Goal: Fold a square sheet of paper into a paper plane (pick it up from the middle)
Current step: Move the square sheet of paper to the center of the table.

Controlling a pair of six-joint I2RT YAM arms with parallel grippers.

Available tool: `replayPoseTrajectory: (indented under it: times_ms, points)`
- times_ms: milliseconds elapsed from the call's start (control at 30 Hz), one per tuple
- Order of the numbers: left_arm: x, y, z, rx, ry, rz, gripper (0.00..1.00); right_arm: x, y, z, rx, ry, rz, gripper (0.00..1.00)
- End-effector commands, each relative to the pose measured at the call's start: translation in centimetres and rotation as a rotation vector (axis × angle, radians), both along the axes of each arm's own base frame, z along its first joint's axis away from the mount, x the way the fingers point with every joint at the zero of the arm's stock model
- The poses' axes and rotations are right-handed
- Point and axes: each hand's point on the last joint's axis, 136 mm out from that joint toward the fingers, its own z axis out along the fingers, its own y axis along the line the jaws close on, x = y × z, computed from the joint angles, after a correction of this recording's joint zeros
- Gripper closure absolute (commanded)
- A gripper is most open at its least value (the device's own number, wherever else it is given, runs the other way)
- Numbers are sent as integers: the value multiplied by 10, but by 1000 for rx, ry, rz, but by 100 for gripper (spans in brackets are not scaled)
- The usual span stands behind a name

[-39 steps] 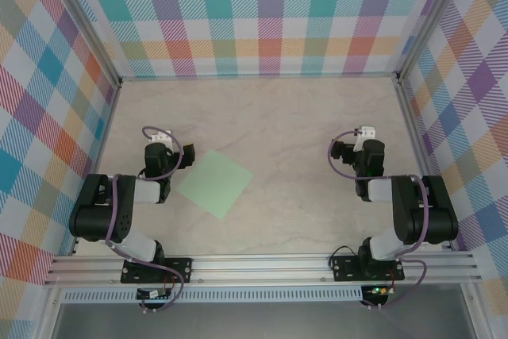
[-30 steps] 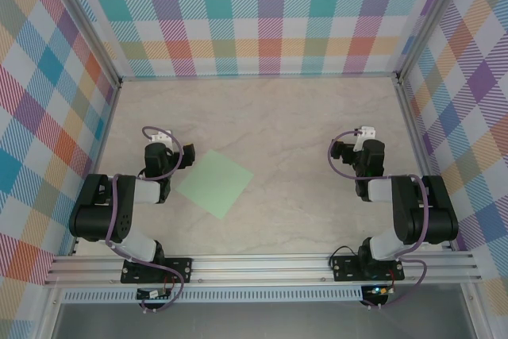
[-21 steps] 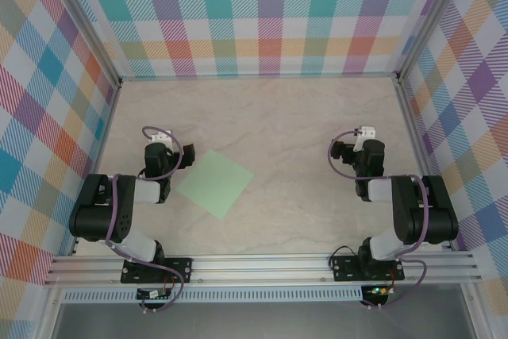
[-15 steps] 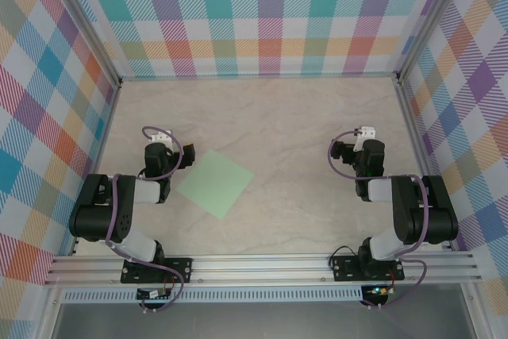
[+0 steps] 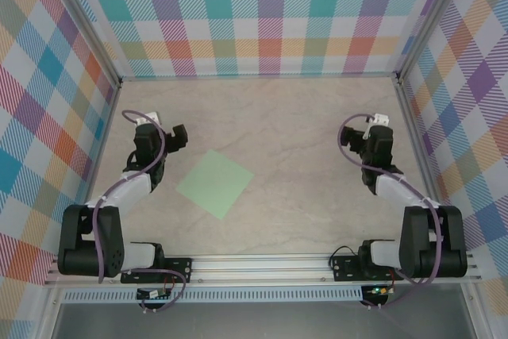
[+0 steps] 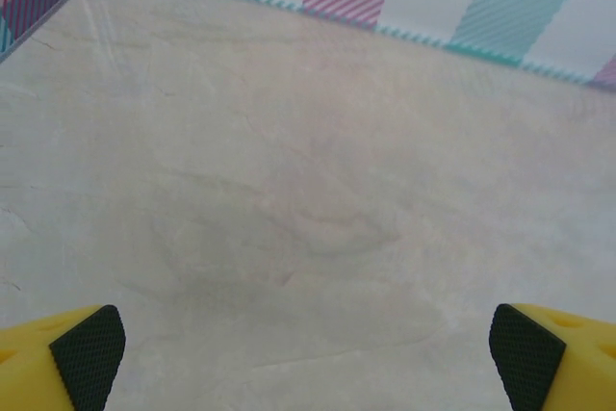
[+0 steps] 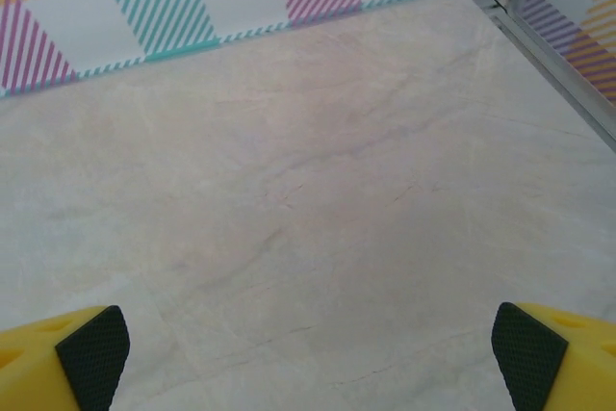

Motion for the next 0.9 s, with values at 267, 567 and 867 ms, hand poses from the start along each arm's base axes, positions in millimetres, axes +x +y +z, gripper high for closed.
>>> replayPoseTrajectory:
  times_ms: [267,567,867]
  points:
    - [-78,-67,-70,-378,538,95,0,-13,12,-27,284,429,-139,0]
    - [-118,-132,-108,-423,683,17,3,-14,22,-41,327,451,-97,0]
    - [-113,-148,-139,-377,753,12,4,-15,25,-39,342,453,-89,0]
